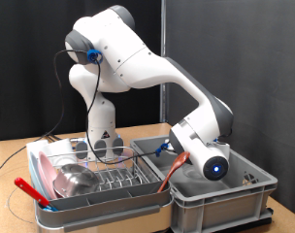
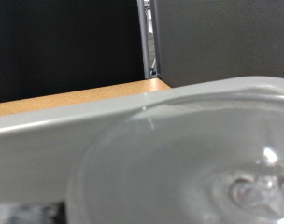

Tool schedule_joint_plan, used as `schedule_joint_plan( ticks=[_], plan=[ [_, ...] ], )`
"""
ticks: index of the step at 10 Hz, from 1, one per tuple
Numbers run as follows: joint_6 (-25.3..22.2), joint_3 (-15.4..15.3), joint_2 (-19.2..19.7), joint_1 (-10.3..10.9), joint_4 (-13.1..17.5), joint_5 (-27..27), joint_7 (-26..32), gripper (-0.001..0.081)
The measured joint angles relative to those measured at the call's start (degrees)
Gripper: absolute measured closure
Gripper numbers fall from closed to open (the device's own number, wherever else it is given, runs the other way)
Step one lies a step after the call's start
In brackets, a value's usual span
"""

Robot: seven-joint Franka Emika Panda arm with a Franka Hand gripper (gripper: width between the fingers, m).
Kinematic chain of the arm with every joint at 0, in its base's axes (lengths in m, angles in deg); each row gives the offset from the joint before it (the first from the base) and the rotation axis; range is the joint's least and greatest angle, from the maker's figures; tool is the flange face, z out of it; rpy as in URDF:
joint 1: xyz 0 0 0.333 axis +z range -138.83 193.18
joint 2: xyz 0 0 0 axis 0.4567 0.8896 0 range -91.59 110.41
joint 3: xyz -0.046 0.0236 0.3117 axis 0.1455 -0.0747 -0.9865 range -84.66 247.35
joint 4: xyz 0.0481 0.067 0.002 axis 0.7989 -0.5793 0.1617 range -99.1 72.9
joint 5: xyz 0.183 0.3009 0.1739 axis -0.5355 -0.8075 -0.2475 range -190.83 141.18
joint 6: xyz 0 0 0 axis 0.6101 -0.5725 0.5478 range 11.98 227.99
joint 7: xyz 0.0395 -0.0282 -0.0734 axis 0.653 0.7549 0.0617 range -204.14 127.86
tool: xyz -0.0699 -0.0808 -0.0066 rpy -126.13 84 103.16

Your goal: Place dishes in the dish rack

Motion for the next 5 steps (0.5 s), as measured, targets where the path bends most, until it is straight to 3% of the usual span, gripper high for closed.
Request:
schedule_joint_plan(
  ticks=[2, 3, 4, 5],
  plan=[
    [0.3, 0.1, 0.0, -0.1, 0.0, -0.6, 0.0, 0.053],
    [0.5, 0.1, 0.0, -0.2, 0.1, -0.9, -0.1, 0.053],
    [0.7, 0.2, 0.0, -0.2, 0.2, -1.1, -0.2, 0.0708],
    [0.8, 0.3, 0.1, -0.2, 0.4, -1.2, -0.2, 0.0708]
  ],
)
